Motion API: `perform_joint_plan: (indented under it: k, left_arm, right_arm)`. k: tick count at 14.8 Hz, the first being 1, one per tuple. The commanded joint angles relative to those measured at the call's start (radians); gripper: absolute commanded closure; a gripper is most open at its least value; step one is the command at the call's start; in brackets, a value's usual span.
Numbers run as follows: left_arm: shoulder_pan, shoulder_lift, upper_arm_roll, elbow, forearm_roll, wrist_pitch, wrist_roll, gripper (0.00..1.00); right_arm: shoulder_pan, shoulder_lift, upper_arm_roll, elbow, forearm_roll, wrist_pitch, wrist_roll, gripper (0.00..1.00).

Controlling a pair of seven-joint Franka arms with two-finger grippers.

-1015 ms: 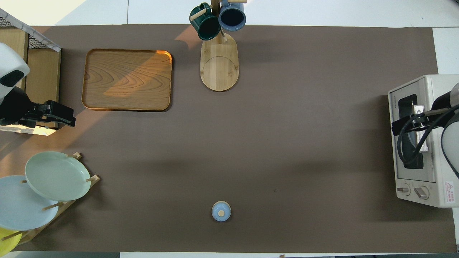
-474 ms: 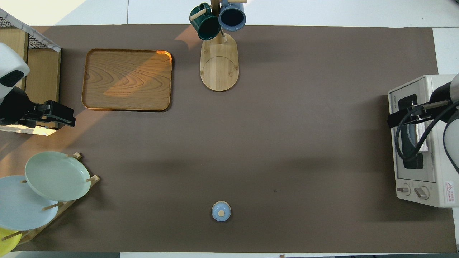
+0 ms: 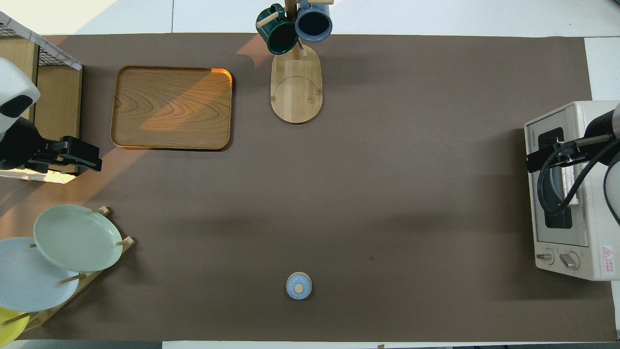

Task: Put eggplant into oven

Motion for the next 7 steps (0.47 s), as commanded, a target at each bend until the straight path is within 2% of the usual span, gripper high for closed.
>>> perform_joint_plan:
  k: [1,7]
  left_arm:
    - [0.009,-0.004,-0.004,0.000,-0.007,-0.003,-0.009,0.00]
    - [0.009,-0.004,-0.004,0.000,-0.006,-0.002,-0.009,0.00]
  right_arm:
    - [0.017,0.021,-0.025,0.045,0.015,-0.032,0.020,0.00]
    - [0.022,0.018,-0.042,0.043,0.027,-0.032,0.026,0.00]
